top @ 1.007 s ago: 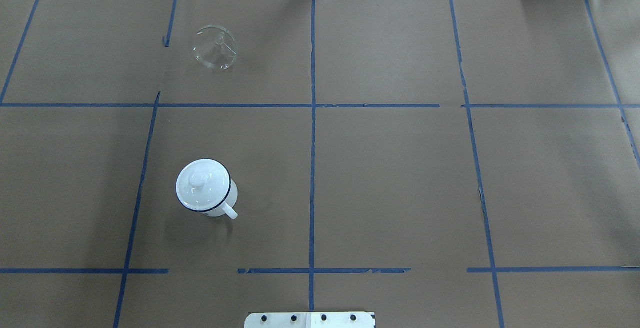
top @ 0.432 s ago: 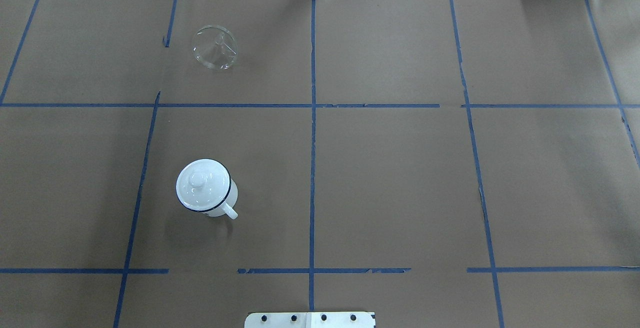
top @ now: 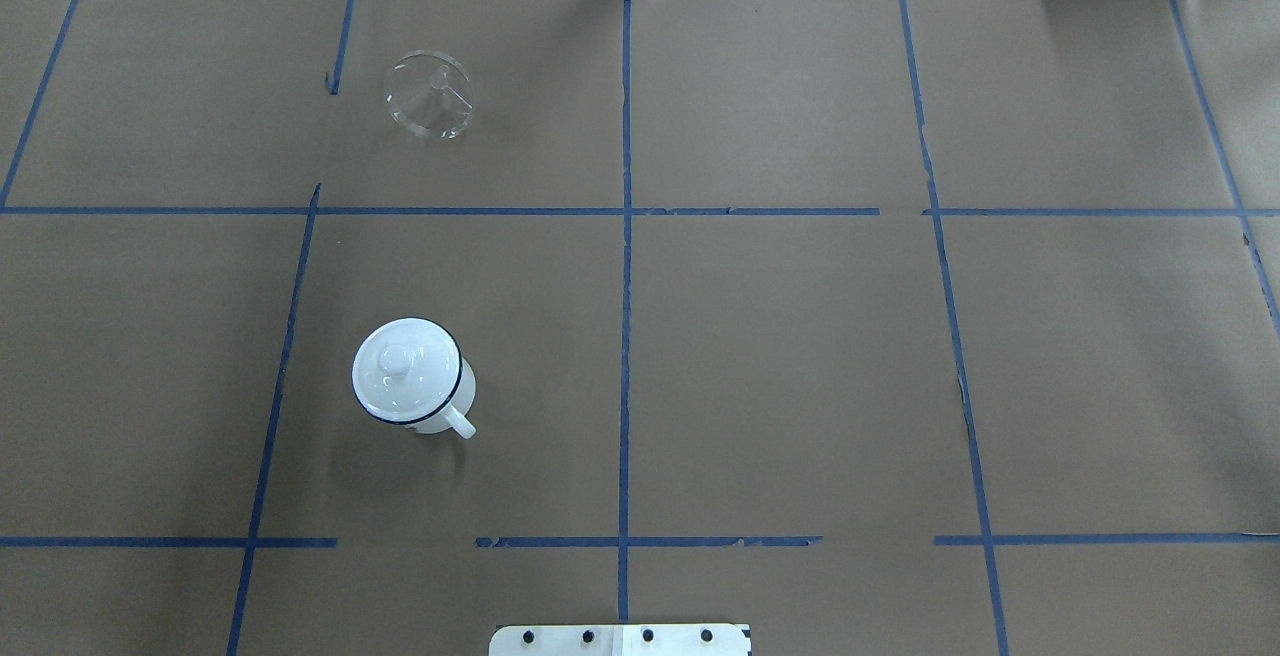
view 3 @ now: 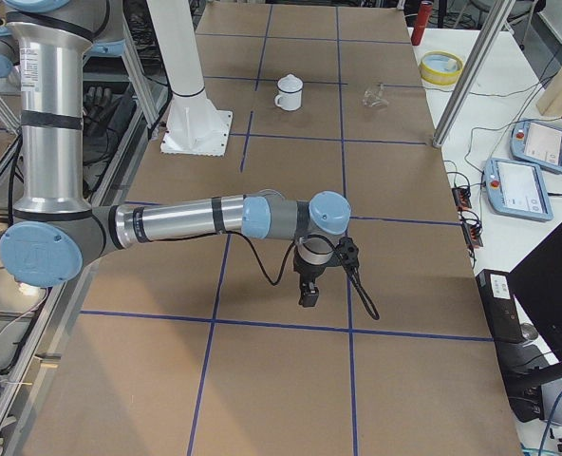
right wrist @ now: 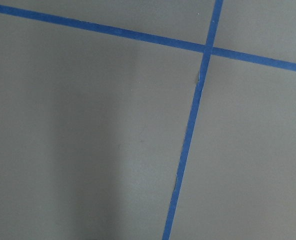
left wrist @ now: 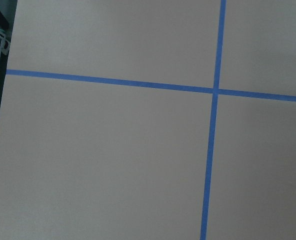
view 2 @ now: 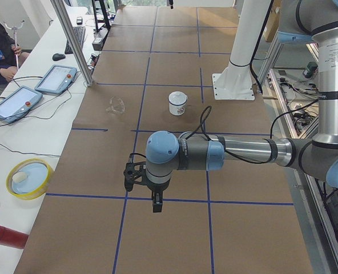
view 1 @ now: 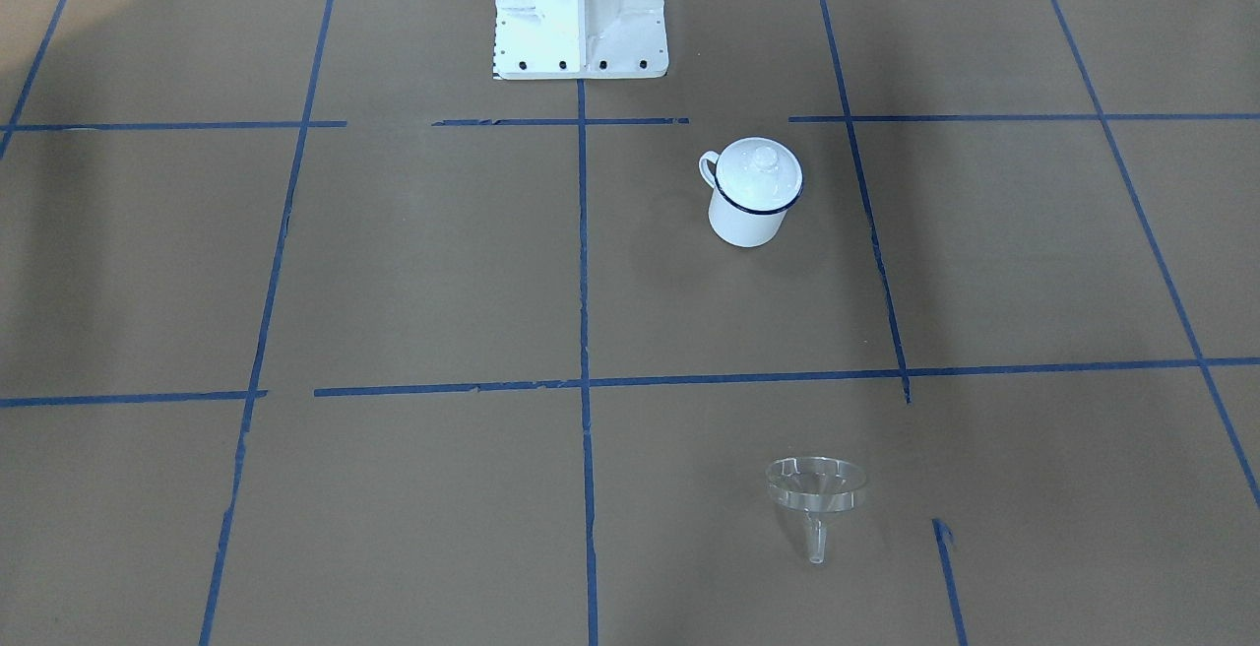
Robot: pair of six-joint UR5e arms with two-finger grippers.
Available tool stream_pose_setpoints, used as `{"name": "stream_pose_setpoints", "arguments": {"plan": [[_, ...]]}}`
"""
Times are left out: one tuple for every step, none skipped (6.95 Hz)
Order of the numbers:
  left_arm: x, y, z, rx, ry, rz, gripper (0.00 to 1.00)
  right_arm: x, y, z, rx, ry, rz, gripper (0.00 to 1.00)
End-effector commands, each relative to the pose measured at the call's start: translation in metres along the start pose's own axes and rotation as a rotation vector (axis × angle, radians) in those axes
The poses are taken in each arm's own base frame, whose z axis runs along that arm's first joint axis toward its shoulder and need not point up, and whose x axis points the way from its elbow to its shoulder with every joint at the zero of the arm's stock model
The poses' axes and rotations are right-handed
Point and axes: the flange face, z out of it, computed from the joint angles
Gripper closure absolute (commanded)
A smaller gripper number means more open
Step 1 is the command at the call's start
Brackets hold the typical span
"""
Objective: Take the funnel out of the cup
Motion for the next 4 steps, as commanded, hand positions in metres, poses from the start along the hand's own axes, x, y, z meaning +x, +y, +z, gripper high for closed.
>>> {"name": "stream_pose_setpoints", "arguments": {"plan": [[0.0061, -0.0019, -0.0054, 0.012, 0.001, 0.014, 0.00, 0.0003, 0.0000, 0.0004, 0.000, 0.000, 0.000, 0.00], [0.0066, -0.0020, -0.0060, 0.013, 0.001, 0.015, 0.00, -0.0002, 0.0000, -0.0002, 0.001, 0.000, -0.001, 0.00], [0.0085, -0.0022, -0.0080, 0.017, 0.001, 0.018, 0.00, -0.0005, -0.0006, -0.0006, 0.001, 0.000, -0.001, 0.00], [0.0119, -0.0024, -0.0116, 0.022, 0.001, 0.023, 0.00, -0.0002, 0.0000, -0.0002, 0.001, 0.000, -0.001, 0.00]]}}
